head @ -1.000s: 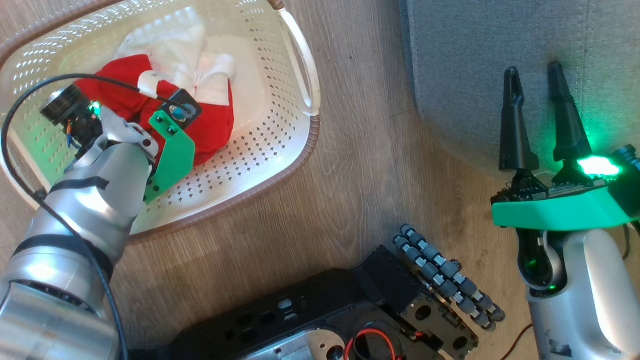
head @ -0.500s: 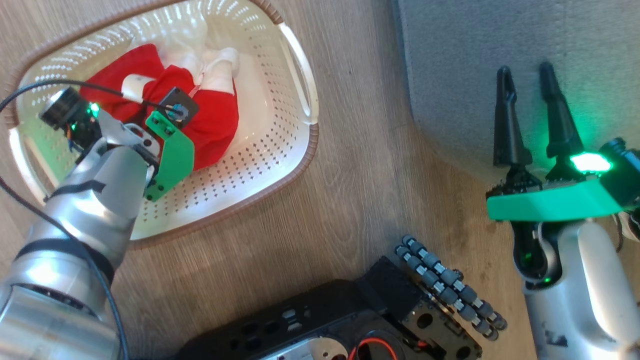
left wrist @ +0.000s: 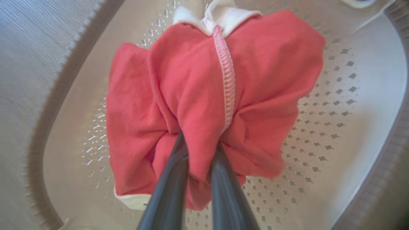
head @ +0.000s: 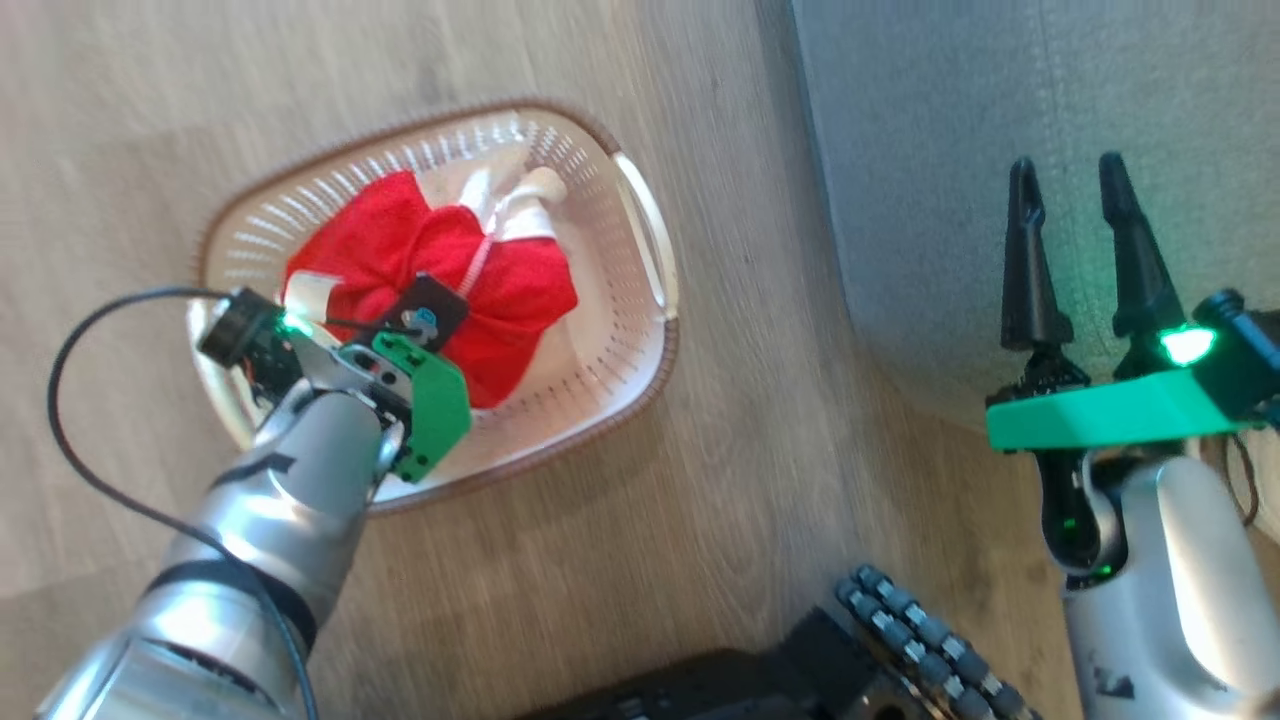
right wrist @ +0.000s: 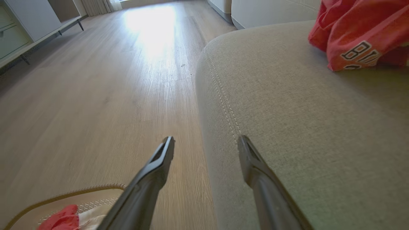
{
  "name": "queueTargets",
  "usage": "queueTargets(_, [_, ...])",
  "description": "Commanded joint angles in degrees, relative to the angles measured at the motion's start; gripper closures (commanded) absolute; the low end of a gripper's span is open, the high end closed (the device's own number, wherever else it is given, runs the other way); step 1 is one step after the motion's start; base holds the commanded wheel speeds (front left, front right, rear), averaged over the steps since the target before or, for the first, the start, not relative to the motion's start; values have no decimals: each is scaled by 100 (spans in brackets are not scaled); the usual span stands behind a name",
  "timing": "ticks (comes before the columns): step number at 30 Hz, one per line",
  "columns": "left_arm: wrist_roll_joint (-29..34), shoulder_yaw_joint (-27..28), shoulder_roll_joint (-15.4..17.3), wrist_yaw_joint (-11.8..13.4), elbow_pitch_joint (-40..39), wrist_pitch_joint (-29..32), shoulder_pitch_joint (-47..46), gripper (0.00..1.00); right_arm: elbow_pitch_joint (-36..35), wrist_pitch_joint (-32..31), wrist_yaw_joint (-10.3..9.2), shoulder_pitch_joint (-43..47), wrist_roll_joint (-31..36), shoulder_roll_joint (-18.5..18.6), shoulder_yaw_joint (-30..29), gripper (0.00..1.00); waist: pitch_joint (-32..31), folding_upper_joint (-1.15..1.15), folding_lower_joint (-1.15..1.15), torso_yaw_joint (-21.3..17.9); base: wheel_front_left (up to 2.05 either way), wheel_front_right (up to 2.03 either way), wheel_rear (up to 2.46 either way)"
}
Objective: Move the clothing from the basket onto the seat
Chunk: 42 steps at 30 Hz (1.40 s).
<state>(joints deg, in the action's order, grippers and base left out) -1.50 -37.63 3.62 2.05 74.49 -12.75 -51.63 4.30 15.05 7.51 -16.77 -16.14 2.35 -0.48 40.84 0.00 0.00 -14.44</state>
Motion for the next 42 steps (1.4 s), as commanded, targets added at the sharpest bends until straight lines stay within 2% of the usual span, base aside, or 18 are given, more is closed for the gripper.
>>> queueTargets(1, [-64, 132, 25, 45, -99, -97, 141, 100, -99, -5, -2, 215, 68, 53, 60, 0, -506, 0, 0, 320, 0, 0, 0])
queueTargets(7, [-349, 230, -49, 118, -515, -218, 484, 100, 25, -5, -2, 340, 232, 53, 16, 0, -1139, 0, 0, 581, 0, 0, 0])
queueTargets(22, [-631, 905, 135, 493, -3276, -224, 1727, 100, 217, -5, -2, 772, 268, 53, -10, 0, -2417, 0, 0, 1000, 0, 0, 0])
queueTargets(27, [-779, 1402, 117, 469, -4250, -224, 2113, 100, 254, -5, -2, 848, 240, 53, 45, 0, -2753, 0, 0, 1039, 0, 0, 0])
queueTargets(28, [-779, 1402, 117, 469, -4250, -224, 2113, 100, 254, -5, -2, 848, 240, 53, 45, 0, -2753, 0, 0, 1039, 0, 0, 0])
queueTargets(32, [-650, 1789, 114, 486, -5212, -224, 2374, 100, 276, -5, -2, 909, 245, 53, 121, 0, -2952, 0, 0, 1054, 0, 0, 0])
queueTargets(42, [-624, 2771, -31, 259, -7491, -225, 2883, 100, 186, -5, -2, 1106, 153, 54, 226, 0, -3290, 0, 0, 1080, 0, 0, 0])
